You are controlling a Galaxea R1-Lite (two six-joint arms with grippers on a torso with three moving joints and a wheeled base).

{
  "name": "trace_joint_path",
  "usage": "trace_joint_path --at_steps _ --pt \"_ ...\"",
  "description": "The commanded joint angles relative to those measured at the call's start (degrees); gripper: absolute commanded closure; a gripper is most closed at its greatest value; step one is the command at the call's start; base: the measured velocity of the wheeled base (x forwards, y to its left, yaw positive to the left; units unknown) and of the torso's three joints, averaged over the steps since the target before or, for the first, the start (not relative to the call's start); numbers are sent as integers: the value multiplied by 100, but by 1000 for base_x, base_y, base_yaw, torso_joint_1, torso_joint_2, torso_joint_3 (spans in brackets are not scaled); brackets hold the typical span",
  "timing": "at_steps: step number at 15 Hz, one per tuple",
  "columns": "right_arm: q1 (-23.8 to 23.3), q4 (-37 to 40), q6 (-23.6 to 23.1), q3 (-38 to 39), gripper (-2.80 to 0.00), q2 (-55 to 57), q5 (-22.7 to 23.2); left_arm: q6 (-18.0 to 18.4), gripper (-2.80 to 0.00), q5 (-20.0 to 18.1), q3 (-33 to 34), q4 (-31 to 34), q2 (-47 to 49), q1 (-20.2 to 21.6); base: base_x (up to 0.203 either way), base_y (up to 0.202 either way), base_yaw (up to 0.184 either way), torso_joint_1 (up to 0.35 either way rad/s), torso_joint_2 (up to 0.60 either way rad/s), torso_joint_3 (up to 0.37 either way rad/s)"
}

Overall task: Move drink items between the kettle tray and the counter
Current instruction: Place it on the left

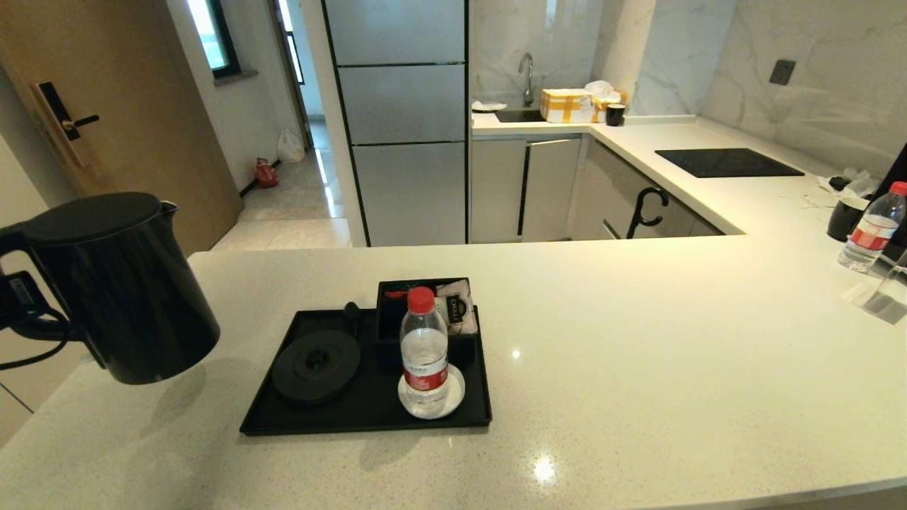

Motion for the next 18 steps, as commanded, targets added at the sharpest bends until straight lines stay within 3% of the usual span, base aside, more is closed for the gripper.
trace_joint_path --at_steps 1,3,4,8,11,18 --pt "2 -2 1 7 0 6 -2 162 0 -330 200 -217 239 485 0 0 0 0 0 0" --pt "2 -2 1 7 0 6 -2 418 0 -560 343 -581 451 633 0 0 0 0 0 0" --pt "2 -2 1 7 0 6 -2 419 0 -561 343 -582 451 633 0 0 0 0 0 0" --pt "2 -2 1 -1 0 6 -2 910 0 -586 747 -1583 1066 616 0 0 0 0 0 0" --pt "2 -2 1 7 0 6 -2 1173 0 -573 929 -1605 1211 541 0 0 0 0 0 0" --pt "2 -2 1 -1 0 6 -2 1182 0 -490 1019 -1618 1303 361 0 0 0 0 0 0"
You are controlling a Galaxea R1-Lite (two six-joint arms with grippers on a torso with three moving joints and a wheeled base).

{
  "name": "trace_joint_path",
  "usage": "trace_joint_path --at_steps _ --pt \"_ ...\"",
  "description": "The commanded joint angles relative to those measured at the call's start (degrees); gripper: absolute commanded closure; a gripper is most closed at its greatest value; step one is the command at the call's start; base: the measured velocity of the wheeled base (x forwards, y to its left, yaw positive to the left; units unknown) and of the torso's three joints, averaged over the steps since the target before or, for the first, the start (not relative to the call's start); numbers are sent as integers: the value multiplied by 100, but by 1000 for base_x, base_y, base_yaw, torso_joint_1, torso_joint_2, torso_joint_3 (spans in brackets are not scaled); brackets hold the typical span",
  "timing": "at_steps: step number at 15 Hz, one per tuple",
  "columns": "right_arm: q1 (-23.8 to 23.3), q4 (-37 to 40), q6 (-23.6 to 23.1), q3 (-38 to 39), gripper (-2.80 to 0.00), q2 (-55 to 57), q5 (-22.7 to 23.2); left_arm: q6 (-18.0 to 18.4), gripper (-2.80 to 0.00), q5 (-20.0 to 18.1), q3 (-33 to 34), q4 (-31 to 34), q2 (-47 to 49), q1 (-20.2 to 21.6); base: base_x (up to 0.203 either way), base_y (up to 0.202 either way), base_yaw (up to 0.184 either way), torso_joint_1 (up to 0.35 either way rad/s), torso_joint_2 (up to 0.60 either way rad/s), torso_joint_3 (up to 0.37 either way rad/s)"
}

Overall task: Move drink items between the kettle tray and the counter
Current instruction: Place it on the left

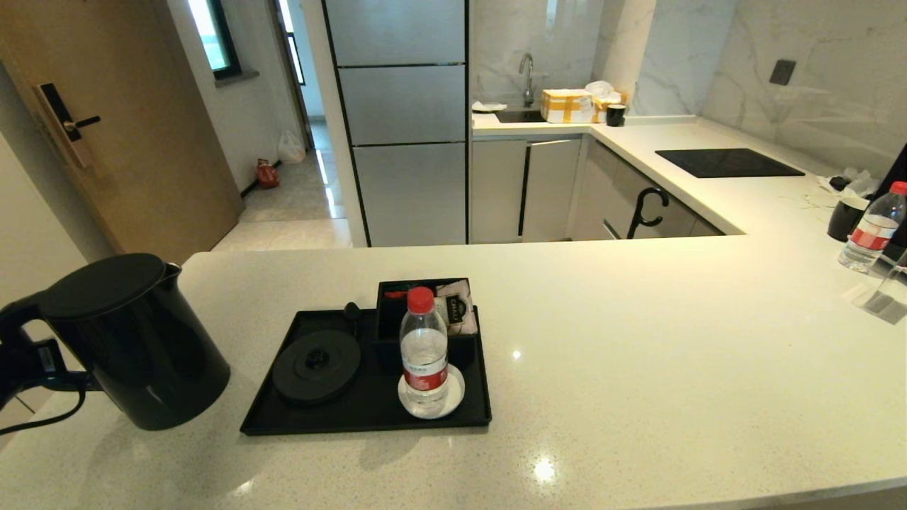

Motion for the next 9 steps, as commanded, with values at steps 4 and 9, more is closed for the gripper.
trace_joint_path --at_steps 4,9 --pt "1 -2 1 0 0 6 -1 0 0 193 3 -3 150 -48 0 0 0 0 0 0" --pt "1 -2 1 0 0 6 -1 -8 -280 344 20 -161 150 -56 0 0 0 0 0 0"
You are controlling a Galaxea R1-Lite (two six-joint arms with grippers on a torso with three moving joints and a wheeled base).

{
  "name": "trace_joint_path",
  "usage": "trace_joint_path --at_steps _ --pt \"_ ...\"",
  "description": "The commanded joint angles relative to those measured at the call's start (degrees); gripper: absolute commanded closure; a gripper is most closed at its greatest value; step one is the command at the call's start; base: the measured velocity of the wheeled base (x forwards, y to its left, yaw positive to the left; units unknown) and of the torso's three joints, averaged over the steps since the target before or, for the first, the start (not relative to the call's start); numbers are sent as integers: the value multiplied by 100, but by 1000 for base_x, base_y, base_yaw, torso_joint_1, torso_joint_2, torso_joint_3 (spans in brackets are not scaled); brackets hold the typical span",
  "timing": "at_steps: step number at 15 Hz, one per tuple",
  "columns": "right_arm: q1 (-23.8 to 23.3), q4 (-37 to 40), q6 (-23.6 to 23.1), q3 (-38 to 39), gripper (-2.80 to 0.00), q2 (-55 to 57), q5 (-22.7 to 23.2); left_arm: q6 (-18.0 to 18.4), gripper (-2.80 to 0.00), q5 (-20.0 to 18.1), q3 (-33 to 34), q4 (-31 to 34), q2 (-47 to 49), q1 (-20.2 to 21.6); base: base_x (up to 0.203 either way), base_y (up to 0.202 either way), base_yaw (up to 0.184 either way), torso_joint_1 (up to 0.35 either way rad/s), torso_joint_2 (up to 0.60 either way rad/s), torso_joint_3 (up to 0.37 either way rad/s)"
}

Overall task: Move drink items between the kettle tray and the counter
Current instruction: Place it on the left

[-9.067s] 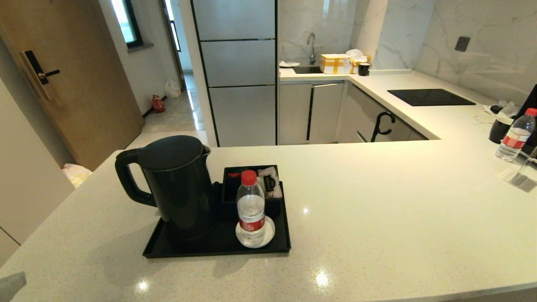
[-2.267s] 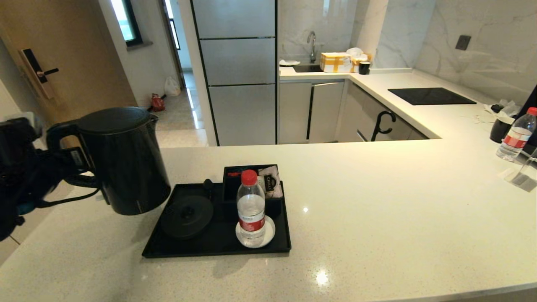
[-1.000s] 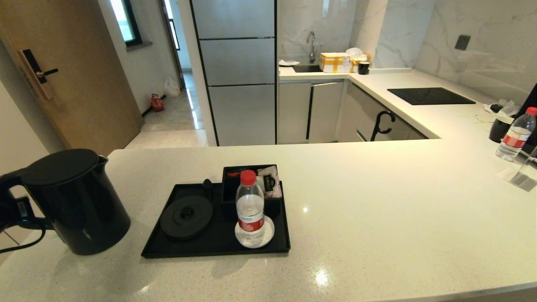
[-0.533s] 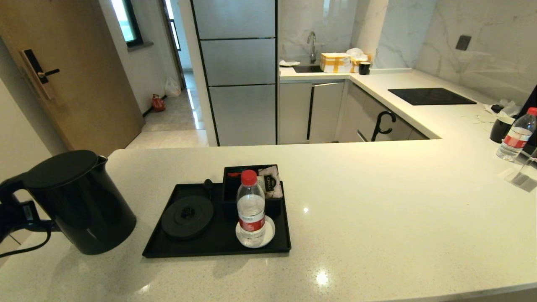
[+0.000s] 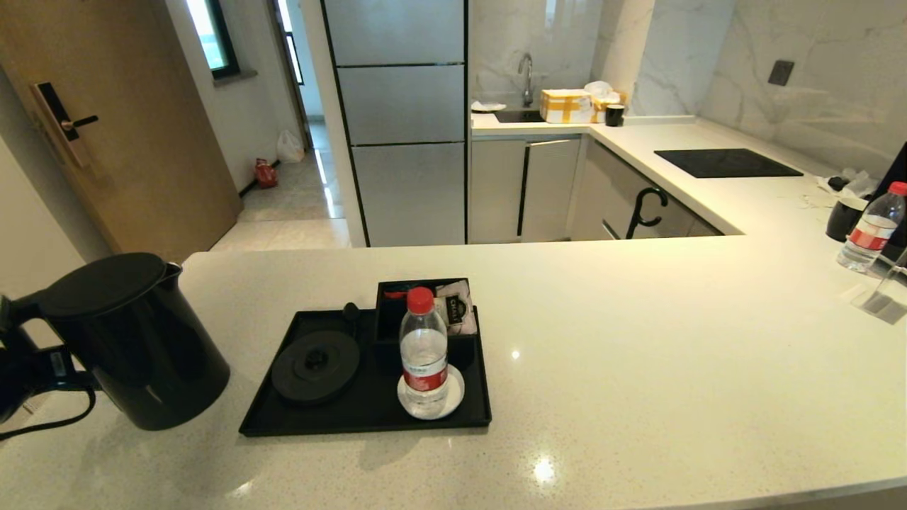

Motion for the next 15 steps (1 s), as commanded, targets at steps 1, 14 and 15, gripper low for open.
trace_joint_path --at_steps 1,14,15 --pt "10 -3 1 0 0 6 -4 -10 -280 -7 21 -164 23 4 0 0 0 0 0 0" --pt "10 -3 1 0 0 6 -4 12 -280 20 460 -754 -117 4 0 0 0 0 0 0" --pt "10 -3 1 0 0 6 -4 29 -280 46 460 -762 -109 4 0 0 0 0 0 0"
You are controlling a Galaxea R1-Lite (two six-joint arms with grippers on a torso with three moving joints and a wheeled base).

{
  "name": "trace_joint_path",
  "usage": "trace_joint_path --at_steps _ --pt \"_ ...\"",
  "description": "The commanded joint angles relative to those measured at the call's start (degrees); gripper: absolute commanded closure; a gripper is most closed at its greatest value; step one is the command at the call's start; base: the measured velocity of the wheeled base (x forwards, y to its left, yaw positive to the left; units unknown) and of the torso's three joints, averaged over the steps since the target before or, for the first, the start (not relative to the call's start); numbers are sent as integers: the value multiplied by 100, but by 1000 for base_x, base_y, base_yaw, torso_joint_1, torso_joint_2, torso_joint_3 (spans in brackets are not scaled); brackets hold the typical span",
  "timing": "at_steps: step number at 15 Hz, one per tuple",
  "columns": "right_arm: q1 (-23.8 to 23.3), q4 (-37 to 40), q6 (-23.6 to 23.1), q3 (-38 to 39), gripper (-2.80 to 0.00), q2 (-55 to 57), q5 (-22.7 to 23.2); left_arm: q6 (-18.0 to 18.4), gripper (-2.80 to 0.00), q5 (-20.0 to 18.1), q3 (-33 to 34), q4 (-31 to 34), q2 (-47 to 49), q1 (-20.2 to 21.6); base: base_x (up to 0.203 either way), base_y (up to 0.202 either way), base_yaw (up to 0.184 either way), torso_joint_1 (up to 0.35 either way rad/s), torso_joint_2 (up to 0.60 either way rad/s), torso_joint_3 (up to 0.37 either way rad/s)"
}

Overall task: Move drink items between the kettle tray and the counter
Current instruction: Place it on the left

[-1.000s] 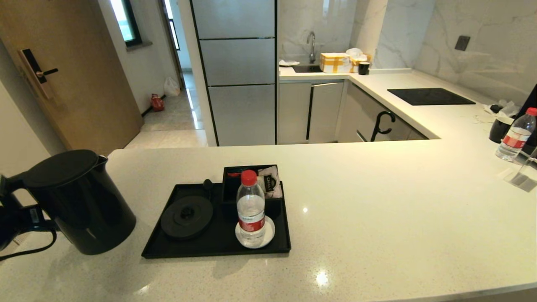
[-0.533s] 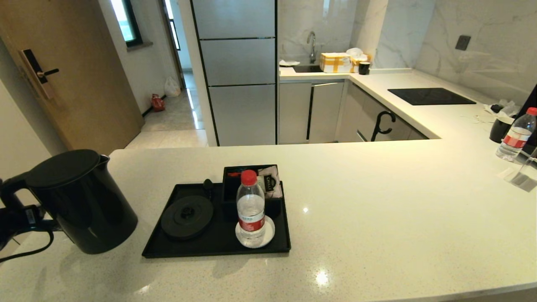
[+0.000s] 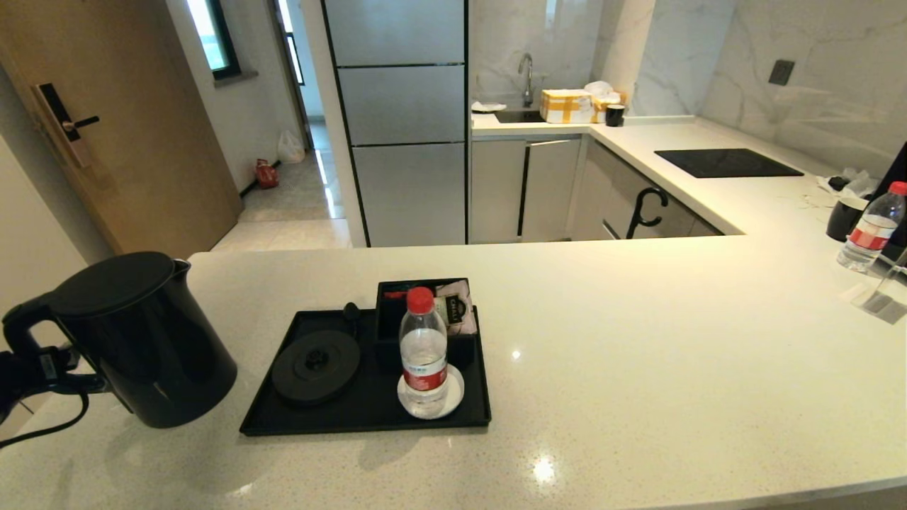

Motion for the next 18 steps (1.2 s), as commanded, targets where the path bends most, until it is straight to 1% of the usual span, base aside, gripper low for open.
trace_joint_path --at_steps 1,3,6,12,13,16,18 --pt "0 -2 1 2 0 8 -1 12 -280 32 16 -33 13 2 0 0 0 0 0 0" --pt "0 -2 1 2 0 8 -1 12 -280 49 18 -36 16 2 0 0 0 0 0 0" --pt "0 -2 1 -6 0 8 -1 9 -280 244 44 -50 -35 -53 0 0 0 0 0 0" --pt "0 -2 1 2 0 8 -1 3 -280 425 152 -145 -55 -164 0 0 0 0 0 0" --pt "0 -2 1 2 0 8 -1 -1 -280 495 259 -273 -17 -205 0 0 0 0 0 0" --pt "0 -2 1 2 0 8 -1 3 -280 515 526 -710 3 -340 0 0 0 0 0 0" --pt "0 -2 1 2 0 -1 -1 -14 -280 507 692 -762 -83 -385 0 0 0 0 0 0"
